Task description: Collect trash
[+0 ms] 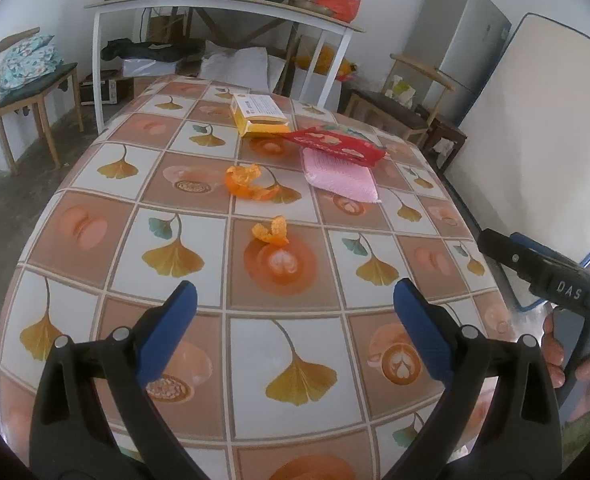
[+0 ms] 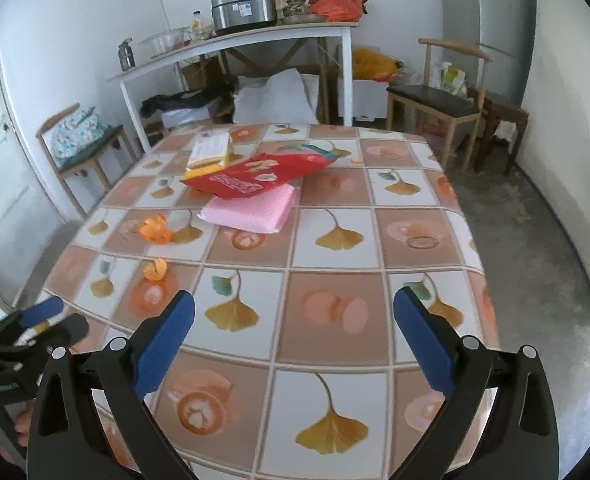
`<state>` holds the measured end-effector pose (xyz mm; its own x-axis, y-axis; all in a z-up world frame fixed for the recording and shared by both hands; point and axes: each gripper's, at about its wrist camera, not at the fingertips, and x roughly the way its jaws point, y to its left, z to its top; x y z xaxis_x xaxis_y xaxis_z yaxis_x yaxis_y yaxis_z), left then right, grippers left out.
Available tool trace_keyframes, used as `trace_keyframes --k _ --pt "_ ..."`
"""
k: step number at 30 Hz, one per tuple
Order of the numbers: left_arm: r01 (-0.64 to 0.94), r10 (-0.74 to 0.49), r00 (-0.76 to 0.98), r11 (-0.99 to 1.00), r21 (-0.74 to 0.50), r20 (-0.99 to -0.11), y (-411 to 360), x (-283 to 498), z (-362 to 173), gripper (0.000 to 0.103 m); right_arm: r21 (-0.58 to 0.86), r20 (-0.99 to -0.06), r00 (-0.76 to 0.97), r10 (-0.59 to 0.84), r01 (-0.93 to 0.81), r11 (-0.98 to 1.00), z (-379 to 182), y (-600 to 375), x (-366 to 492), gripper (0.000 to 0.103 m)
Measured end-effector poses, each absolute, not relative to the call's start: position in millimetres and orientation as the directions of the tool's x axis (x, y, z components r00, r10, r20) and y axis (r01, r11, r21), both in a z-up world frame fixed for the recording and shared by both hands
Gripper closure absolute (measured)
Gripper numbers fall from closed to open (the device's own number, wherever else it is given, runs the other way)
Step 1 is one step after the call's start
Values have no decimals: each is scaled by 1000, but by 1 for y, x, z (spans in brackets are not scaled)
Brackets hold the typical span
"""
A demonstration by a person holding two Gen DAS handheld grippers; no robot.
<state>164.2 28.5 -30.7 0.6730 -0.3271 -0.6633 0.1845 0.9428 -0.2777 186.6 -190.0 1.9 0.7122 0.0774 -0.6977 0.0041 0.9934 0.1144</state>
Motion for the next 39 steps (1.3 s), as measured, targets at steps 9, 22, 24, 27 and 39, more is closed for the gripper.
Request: trace_keyframes --k 9,22,24,27,39 --pt "145 -303 707 947 -288 -639 56 176 -28 8 207 -708 682 184 -48 977 -3 -182 207 6" --pt "131 -311 628 946 -297 -713 90 268 -24 8 272 -699 630 338 -203 941 -10 -152 234 23" --pt "118 -313 597 945 -305 -738 89 286 -31 9 279 -702 617 356 -221 935 -11 -148 241 29" --pt "109 -348 547 931 -347 -762 85 306 -43 21 279 -724 582 370 -244 929 -16 -137 254 38" --pt "102 -384 450 919 -380 -806 68 338 -70 74 347 -799 385 461 -331 877 -56 -86 305 68"
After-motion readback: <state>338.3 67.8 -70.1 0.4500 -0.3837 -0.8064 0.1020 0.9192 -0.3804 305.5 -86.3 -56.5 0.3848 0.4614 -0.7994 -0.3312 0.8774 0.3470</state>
